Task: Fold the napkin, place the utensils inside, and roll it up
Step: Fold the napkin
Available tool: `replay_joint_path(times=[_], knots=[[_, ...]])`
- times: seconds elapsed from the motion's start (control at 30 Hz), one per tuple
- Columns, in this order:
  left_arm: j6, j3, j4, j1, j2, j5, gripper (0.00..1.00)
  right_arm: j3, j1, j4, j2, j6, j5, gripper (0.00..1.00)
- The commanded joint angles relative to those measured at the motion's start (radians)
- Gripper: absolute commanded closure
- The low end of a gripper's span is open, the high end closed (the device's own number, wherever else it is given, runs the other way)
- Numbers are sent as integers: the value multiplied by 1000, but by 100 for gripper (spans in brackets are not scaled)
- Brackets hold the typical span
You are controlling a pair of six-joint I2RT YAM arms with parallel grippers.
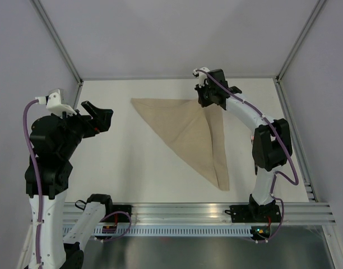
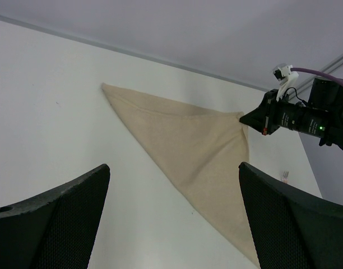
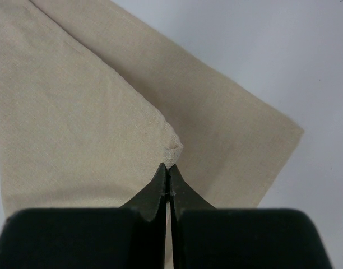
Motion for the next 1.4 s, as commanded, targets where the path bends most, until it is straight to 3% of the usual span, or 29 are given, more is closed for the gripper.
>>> replay_joint_path(times=[0.0, 1.37], knots=[[-16, -2, 40, 1, 5, 23, 0, 60, -12, 24, 14, 16, -3, 99], [-16, -17, 38, 1, 8, 24, 0, 120, -109, 16, 68, 22, -9, 100]])
